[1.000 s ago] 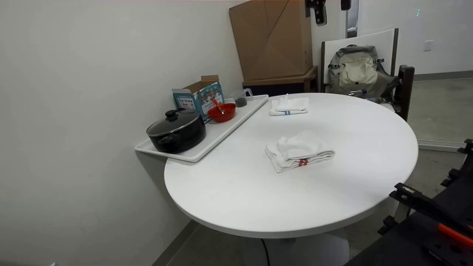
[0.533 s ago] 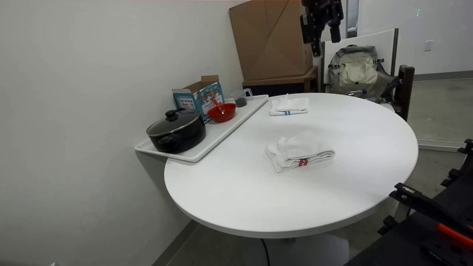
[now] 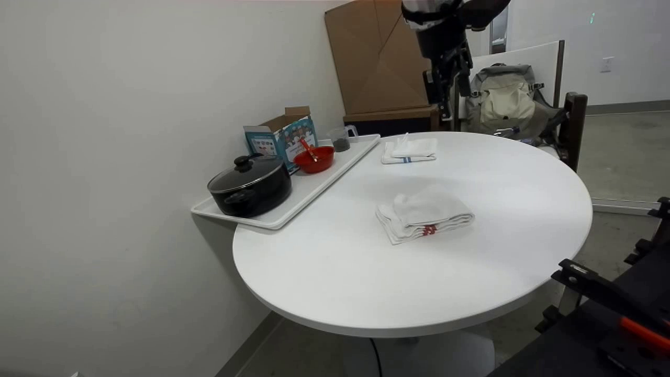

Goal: Wipe the table using the towel located on the left

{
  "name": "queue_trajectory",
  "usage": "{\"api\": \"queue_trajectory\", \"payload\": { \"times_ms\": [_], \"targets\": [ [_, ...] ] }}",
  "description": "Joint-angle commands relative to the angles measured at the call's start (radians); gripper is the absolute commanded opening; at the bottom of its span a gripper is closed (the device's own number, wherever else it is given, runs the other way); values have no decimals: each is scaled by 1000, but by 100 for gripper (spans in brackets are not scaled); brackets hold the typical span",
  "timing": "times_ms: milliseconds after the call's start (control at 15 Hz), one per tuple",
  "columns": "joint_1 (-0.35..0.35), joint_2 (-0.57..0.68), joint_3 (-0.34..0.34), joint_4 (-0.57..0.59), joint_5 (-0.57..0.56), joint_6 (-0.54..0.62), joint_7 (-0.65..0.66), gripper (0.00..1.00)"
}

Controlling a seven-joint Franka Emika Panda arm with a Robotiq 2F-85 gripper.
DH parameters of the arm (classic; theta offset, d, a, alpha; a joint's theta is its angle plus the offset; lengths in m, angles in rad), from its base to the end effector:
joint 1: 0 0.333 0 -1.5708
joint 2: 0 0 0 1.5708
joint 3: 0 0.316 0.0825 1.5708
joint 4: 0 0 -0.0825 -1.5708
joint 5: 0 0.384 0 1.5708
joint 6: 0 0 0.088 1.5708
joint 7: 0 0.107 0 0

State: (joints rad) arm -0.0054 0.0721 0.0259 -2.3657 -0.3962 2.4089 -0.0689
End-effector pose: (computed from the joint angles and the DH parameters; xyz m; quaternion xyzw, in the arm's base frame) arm 0.5016 0.0080 0.2937 0.9729 0.1918 -0.0171 0.1282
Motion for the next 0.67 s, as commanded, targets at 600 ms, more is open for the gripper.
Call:
{"api": "queue_trajectory", "payload": {
  "times_ms": [600],
  "targets": [
    [19, 297, -3, 142, 6, 143, -136, 100]
  ]
}}
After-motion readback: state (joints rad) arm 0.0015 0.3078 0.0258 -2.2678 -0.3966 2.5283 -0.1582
